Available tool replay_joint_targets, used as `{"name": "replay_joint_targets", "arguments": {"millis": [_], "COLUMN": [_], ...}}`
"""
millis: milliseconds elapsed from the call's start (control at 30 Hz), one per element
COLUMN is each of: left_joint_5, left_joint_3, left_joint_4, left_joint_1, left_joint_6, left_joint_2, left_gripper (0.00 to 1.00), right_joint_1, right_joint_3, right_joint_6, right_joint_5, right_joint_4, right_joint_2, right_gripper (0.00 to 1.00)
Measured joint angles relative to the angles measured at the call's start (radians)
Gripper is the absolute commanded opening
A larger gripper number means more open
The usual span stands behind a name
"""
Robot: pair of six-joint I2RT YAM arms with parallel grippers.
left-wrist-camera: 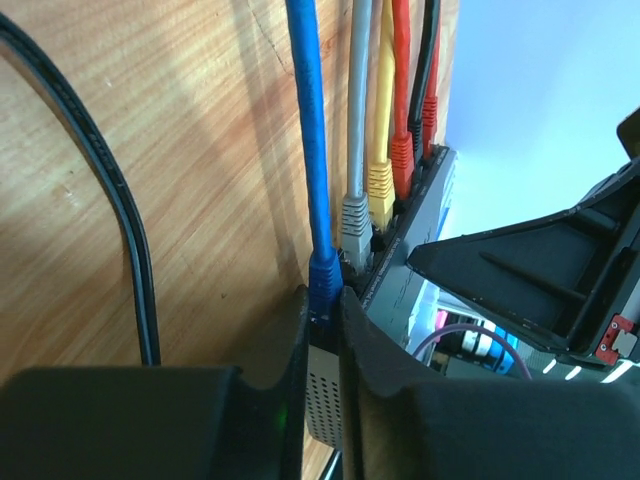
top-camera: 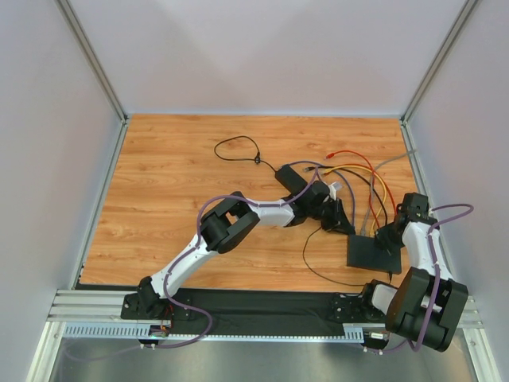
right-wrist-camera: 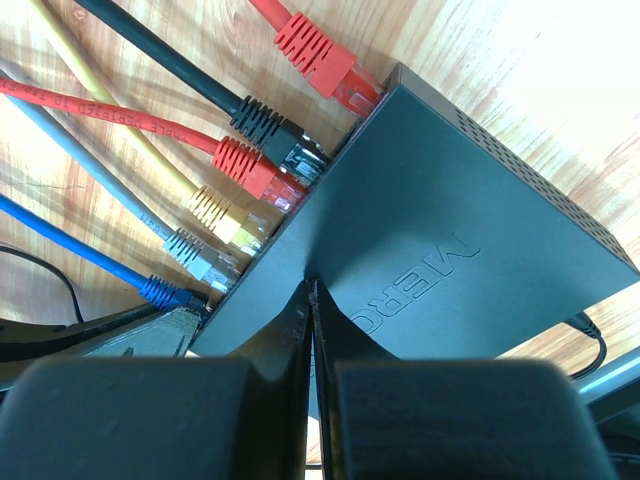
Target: Pull the plug from the switch port
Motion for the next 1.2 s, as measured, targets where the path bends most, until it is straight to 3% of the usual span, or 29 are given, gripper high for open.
{"name": "replay_joint_targets", "arguments": {"millis": [133,633,1200], "left_joint_5": [0.005,-0.092,-0.216], "left_joint_3": [-0.027,-0.207,-0.147], "left_joint_4": [0.057,0.447,0.333], "left_joint_1": [0.002,-0.006,0.035], "left_joint_6": [-0.033,-0.093,-0.056], "left_joint_2": [0.002,0.002,-0.002], "left_gripper": [0.01,0.0,0.0], "right_joint_1": [0.0,0.0,0.0], "right_joint_3": [0.0,-0.002,0.002], "right_joint_6": [0.0,0.004,0.002], "right_joint_5": [0.0,-0.002,-0.005], "right_joint_4": [0.001,0.035,0.075], "right_joint_2": [0.0,0.018,0.037], "right_gripper": [0.0,0.0,0.0]}}
